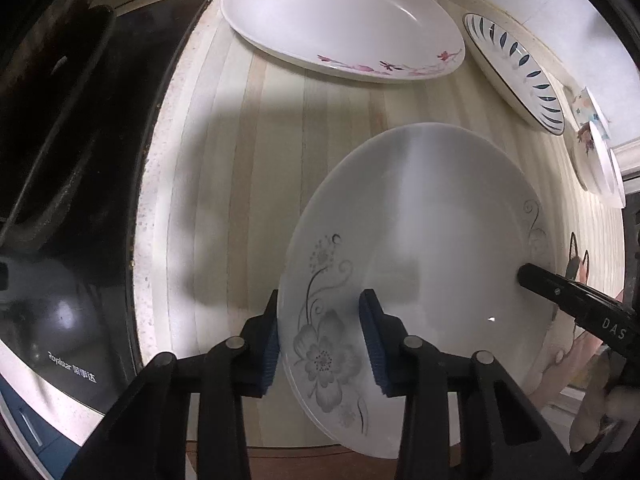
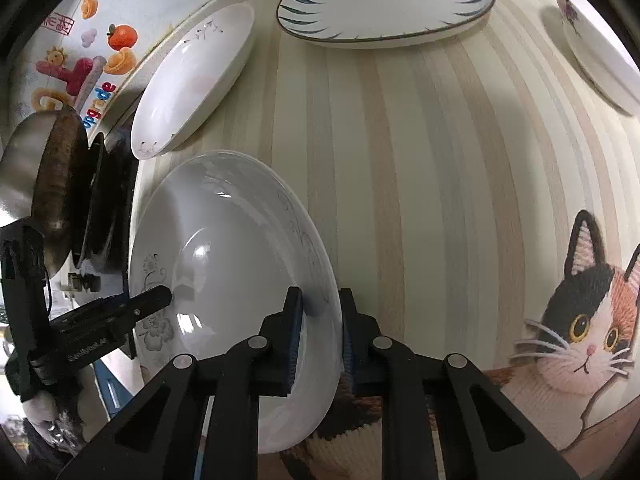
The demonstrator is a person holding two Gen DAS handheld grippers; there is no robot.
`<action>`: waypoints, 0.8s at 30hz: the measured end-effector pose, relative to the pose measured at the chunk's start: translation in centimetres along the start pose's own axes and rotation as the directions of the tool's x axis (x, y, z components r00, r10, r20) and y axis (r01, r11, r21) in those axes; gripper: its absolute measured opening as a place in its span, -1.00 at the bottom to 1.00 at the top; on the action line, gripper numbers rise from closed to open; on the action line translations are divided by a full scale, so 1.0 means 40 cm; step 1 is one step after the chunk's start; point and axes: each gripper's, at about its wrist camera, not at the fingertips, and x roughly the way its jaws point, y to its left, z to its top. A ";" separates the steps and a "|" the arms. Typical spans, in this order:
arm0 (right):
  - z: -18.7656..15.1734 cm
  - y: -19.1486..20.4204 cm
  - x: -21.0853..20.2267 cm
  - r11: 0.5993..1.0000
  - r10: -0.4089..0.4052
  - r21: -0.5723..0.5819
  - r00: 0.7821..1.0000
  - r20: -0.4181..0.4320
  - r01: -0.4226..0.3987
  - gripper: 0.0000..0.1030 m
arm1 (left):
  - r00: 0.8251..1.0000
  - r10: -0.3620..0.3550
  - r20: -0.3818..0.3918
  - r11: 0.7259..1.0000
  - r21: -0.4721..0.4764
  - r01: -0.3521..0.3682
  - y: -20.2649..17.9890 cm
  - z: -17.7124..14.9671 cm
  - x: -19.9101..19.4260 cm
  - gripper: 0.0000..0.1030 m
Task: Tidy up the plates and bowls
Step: 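Grasp the rim of the grey-flower white plate with both tools, then lift the grey-flower plate off the counter with both tools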
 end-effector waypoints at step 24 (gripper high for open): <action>-0.023 -0.223 -0.218 1.000 0.017 0.006 0.999 0.051 -0.017 -0.61 | 0.999 -0.022 0.042 0.994 0.104 0.018 -0.251 0.031 -0.057 -0.33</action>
